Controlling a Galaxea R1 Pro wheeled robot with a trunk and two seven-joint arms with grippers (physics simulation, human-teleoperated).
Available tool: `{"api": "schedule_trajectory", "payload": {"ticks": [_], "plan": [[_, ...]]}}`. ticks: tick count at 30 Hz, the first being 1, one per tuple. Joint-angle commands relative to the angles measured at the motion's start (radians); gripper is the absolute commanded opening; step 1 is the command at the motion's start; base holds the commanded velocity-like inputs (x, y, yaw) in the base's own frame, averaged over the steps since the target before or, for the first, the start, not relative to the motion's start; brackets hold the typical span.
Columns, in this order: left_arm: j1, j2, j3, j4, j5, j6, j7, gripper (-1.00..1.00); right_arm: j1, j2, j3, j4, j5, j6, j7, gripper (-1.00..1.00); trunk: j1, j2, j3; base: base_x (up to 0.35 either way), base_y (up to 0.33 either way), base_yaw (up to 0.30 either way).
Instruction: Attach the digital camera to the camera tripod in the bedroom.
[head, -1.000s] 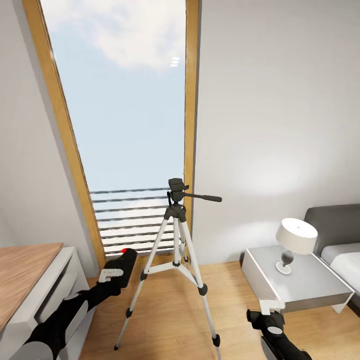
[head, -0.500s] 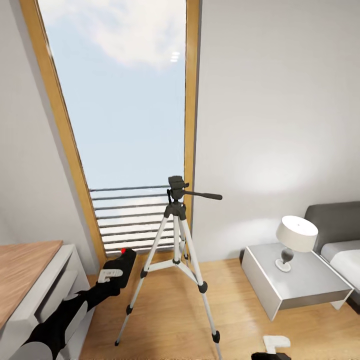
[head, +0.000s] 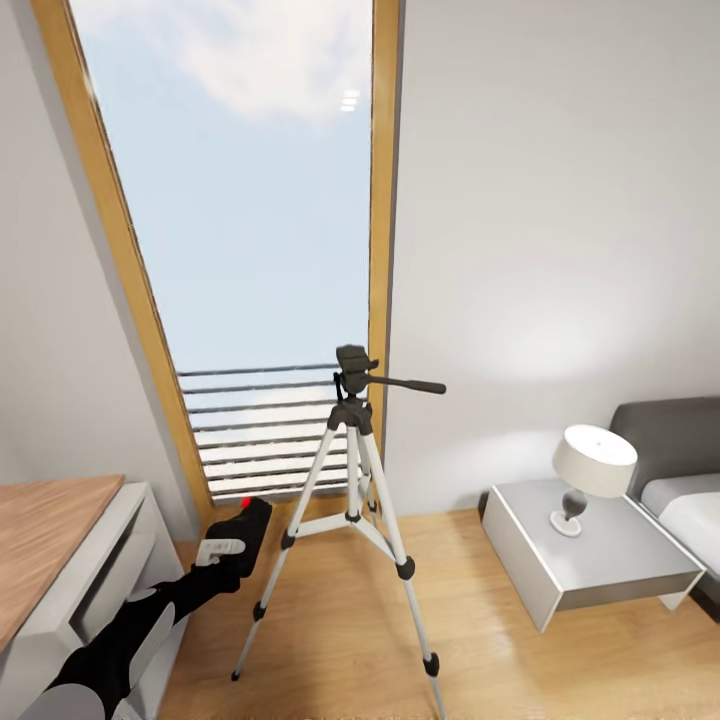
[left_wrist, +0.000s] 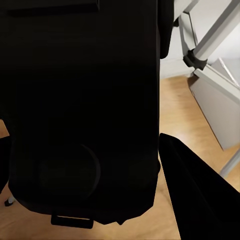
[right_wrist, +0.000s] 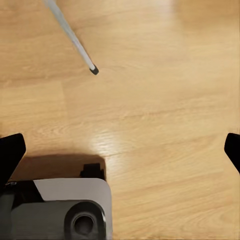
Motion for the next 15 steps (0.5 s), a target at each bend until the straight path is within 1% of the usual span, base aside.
{"api": "schedule_trajectory", "payload": {"ticks": [1, 6, 15], "plan": [[-0.001, 0.001, -0.003, -0.001, 0.01, 0.008, -0.001, -1.0, 0.007, 0.0, -0.002, 0.003, 0.003, -0.009, -0.002, 1.0, 0.001, -0.002, -0.004, 0.0, 0.0, 0.0], [-0.001, -0.001, -0.003, -0.001, 0.01, 0.008, -0.001, -1.0, 0.05, 0.001, -0.002, 0.004, 0.004, -0.033, -0.002, 1.0, 0.001, -0.002, -0.012, 0.0, 0.0, 0.0], [-0.001, -0.001, -0.003, 0.002, 0.01, 0.008, 0.001, -1.0, 0.067, 0.0, -0.002, 0.004, 0.002, -0.043, -0.012, 1.0, 0.001, -0.002, -0.027, 0.0, 0.0, 0.0]]}}
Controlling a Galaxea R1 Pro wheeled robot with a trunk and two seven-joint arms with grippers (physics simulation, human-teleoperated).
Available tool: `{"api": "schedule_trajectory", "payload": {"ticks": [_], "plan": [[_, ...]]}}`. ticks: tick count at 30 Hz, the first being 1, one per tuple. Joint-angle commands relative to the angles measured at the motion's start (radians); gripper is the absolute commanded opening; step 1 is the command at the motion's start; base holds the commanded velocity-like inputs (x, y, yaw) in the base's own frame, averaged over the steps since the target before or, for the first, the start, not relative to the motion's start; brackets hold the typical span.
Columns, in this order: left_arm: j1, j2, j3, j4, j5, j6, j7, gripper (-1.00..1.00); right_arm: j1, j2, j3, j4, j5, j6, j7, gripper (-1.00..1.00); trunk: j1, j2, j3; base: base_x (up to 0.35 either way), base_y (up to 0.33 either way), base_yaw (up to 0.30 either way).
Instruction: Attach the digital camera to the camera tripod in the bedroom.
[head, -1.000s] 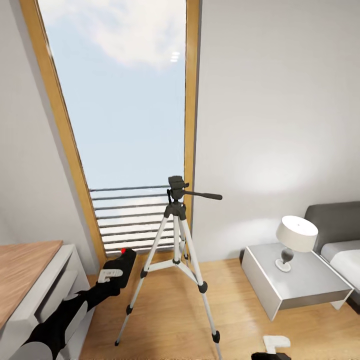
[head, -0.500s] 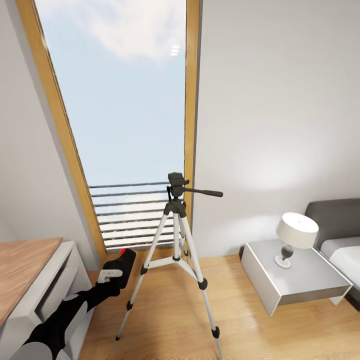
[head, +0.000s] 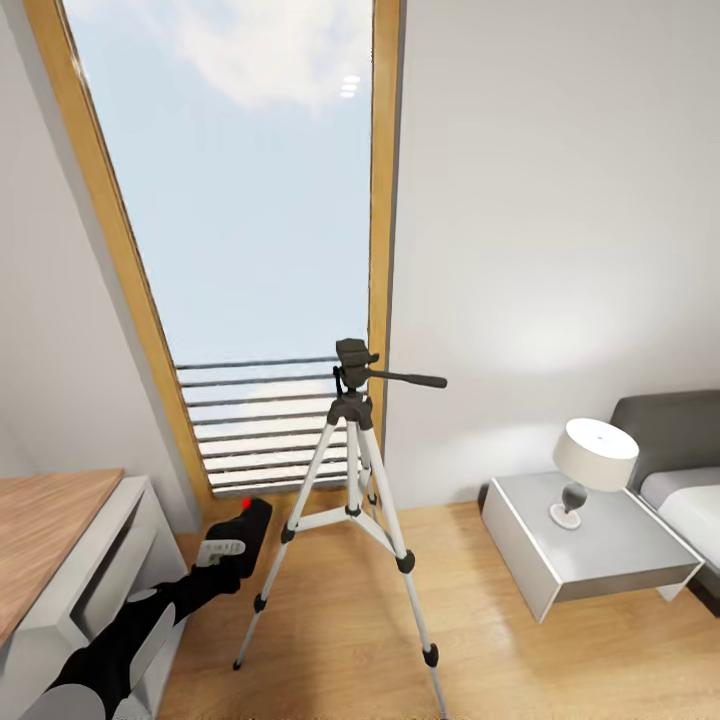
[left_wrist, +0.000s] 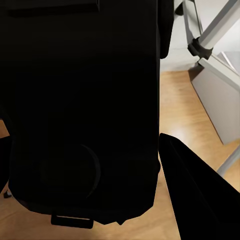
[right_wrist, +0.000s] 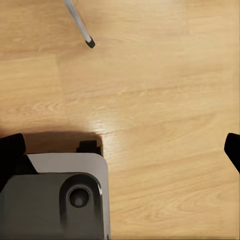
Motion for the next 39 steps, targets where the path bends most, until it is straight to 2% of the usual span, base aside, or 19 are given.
{"api": "schedule_trajectory", "payload": {"ticks": [1, 39], "plan": [[-0.001, 0.001, -0.003, -0.001, 0.01, 0.008, -0.001, -1.0, -0.001, 0.0, -0.002, 0.003, 0.002, -0.006, -0.003, 1.0, 0.001, -0.002, -0.004, 0.0, 0.0, 0.0], [-0.001, -0.004, -0.003, 0.036, 0.009, 0.006, 0.0, -1.0, 0.0, 0.0, -0.003, 0.003, -0.001, -0.009, -0.007, 1.0, 0.001, -0.002, -0.066, 0.0, 0.0, 0.0]]}}
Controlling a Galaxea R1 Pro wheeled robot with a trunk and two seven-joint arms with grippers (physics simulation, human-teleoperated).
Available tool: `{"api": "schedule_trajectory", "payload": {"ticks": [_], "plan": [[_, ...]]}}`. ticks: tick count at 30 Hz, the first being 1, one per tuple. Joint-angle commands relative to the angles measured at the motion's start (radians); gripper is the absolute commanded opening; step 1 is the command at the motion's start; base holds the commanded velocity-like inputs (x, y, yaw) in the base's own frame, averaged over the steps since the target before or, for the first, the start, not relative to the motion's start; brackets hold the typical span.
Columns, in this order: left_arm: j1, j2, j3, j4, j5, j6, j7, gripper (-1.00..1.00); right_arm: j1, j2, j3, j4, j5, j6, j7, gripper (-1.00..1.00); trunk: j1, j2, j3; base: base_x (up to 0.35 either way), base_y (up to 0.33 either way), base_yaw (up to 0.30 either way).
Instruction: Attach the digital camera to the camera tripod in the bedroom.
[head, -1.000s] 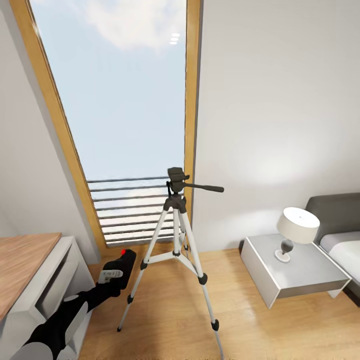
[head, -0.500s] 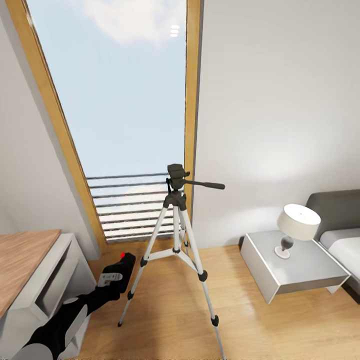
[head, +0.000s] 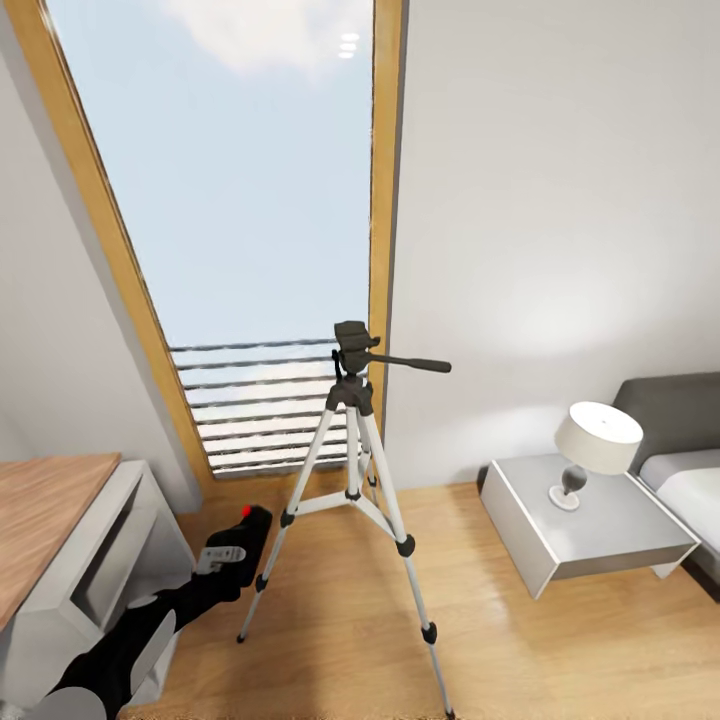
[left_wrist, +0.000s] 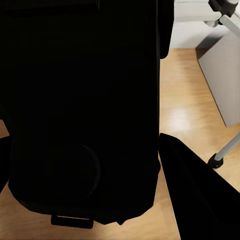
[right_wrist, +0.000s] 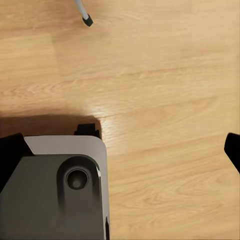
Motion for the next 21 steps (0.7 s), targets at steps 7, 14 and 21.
{"api": "schedule_trajectory", "payload": {"ticks": [7, 14, 21], "plan": [[-0.001, -0.002, -0.007, 0.028, 0.009, 0.008, 0.0, -1.0, -0.002, 0.0, -0.002, 0.003, 0.002, -0.006, -0.002, 1.0, 0.001, -0.002, -0.014, 0.0, 0.0, 0.0], [-0.001, -0.003, -0.006, 0.042, 0.008, 0.007, 0.001, -1.0, -0.002, 0.0, -0.002, 0.003, 0.003, -0.006, -0.002, 1.0, 0.001, -0.002, -0.025, 0.0, 0.0, 0.0], [-0.001, -0.005, -0.007, 0.045, 0.009, 0.006, 0.064, -1.0, -0.002, -0.001, -0.002, 0.003, 0.003, -0.006, -0.002, 1.0, 0.001, -0.002, -0.036, 0.0, 0.0, 0.0]]}}
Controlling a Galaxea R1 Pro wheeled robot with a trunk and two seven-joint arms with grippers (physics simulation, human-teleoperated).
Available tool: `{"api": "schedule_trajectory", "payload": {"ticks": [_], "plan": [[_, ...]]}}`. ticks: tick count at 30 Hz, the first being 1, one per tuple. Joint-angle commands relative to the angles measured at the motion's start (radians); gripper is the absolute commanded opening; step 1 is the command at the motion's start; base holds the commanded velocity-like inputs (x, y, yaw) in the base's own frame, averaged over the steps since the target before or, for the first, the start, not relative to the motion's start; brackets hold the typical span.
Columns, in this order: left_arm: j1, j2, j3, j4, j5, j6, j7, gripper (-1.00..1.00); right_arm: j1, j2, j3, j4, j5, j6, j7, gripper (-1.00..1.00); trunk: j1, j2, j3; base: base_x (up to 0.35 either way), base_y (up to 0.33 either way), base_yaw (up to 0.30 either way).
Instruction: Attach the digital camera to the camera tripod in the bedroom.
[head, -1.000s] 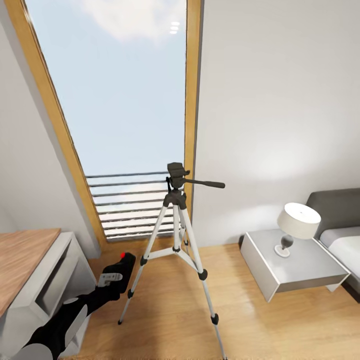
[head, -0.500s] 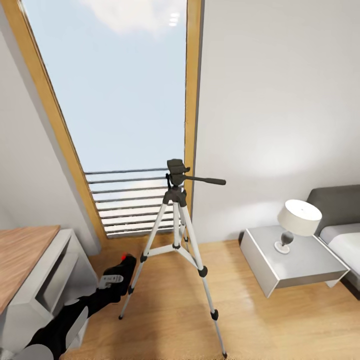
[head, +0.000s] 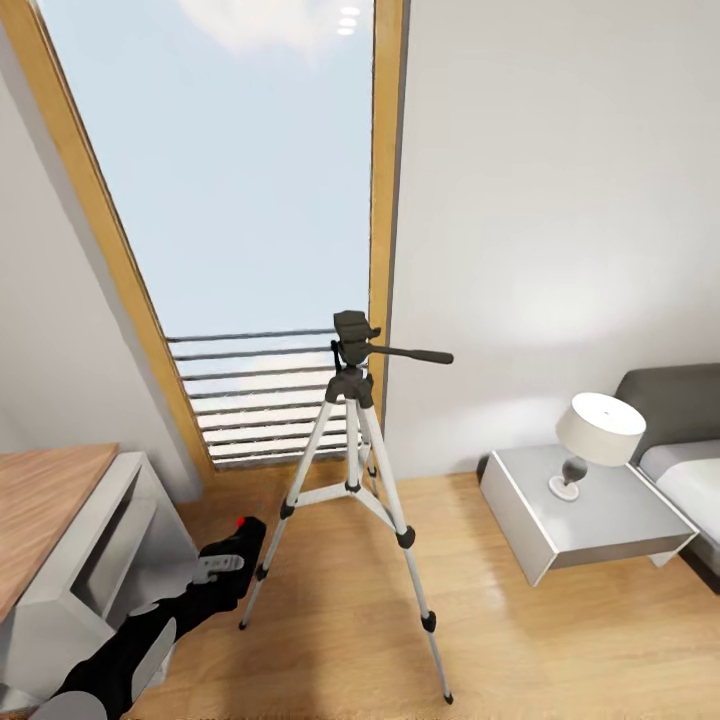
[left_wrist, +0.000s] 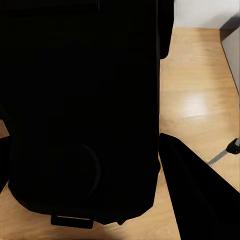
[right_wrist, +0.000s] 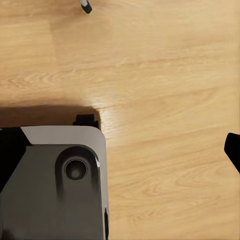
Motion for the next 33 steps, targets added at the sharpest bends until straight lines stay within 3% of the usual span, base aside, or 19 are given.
{"api": "schedule_trajectory", "payload": {"ticks": [1, 6, 33], "plan": [[-0.001, 0.001, -0.004, -0.002, 0.01, 0.008, 0.011, -1.0, -0.002, 0.0, -0.002, 0.003, 0.002, -0.006, -0.002, 1.0, 0.001, -0.002, -0.004, 0.0, 0.0, 0.0], [-0.001, 0.0, -0.008, -0.001, 0.007, 0.007, 0.06, -1.0, -0.002, 0.001, -0.002, 0.003, 0.002, -0.006, -0.002, 1.0, 0.001, -0.002, -0.012, 0.0, 0.0, 0.0], [-0.001, 0.0, -0.01, -0.001, 0.005, 0.007, 0.066, -1.0, -0.002, 0.0, -0.002, 0.003, 0.002, -0.006, -0.002, 1.0, 0.001, -0.002, -0.056, 0.0, 0.0, 0.0]]}}
